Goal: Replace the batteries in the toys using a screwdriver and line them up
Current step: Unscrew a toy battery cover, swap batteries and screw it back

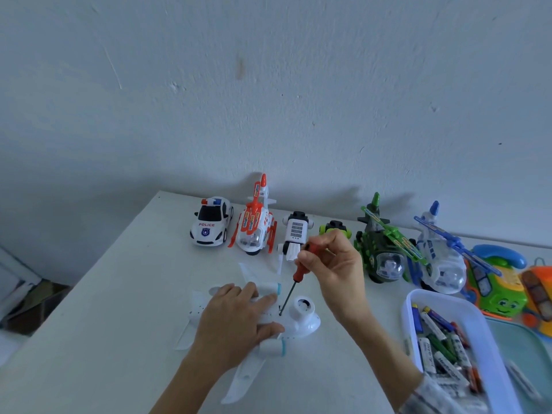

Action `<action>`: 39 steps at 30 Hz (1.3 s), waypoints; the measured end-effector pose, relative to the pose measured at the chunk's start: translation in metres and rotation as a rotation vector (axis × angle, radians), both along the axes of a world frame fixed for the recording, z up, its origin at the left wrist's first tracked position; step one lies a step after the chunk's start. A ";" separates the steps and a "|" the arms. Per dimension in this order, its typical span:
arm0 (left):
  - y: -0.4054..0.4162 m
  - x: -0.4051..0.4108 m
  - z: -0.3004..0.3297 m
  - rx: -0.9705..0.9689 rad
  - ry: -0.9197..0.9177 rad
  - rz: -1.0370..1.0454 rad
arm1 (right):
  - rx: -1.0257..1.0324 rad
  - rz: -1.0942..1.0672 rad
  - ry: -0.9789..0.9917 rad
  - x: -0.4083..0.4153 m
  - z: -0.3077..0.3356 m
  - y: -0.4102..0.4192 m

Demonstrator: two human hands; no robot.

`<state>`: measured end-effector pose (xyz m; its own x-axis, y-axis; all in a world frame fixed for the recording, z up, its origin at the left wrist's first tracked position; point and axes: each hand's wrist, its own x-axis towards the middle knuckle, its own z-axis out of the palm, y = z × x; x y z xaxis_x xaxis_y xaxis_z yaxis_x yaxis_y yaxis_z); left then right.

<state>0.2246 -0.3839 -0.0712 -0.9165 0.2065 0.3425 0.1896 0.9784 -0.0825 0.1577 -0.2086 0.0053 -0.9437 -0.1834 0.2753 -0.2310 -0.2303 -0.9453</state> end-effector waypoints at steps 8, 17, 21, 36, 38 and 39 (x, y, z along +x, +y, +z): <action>0.000 0.002 0.000 0.018 0.006 0.001 | 0.259 0.023 0.075 -0.005 0.005 0.002; 0.000 0.002 0.000 0.033 -0.004 0.008 | 0.172 0.042 0.171 0.010 0.000 -0.009; 0.002 0.002 0.001 0.018 0.025 0.002 | 0.247 0.022 0.152 0.013 0.002 -0.006; 0.002 -0.001 0.004 0.005 0.013 -0.018 | 0.267 -0.031 0.163 0.025 0.012 -0.013; 0.001 -0.001 0.003 0.003 0.004 -0.020 | 0.228 -0.089 0.183 0.020 0.013 -0.007; 0.000 -0.002 0.002 0.003 -0.001 -0.021 | 0.211 -0.097 0.185 0.019 0.012 -0.005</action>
<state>0.2228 -0.3837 -0.0688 -0.9125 0.2243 0.3421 0.2099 0.9745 -0.0790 0.1770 -0.2141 0.0175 -0.8968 -0.1666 0.4098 -0.4155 -0.0011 -0.9096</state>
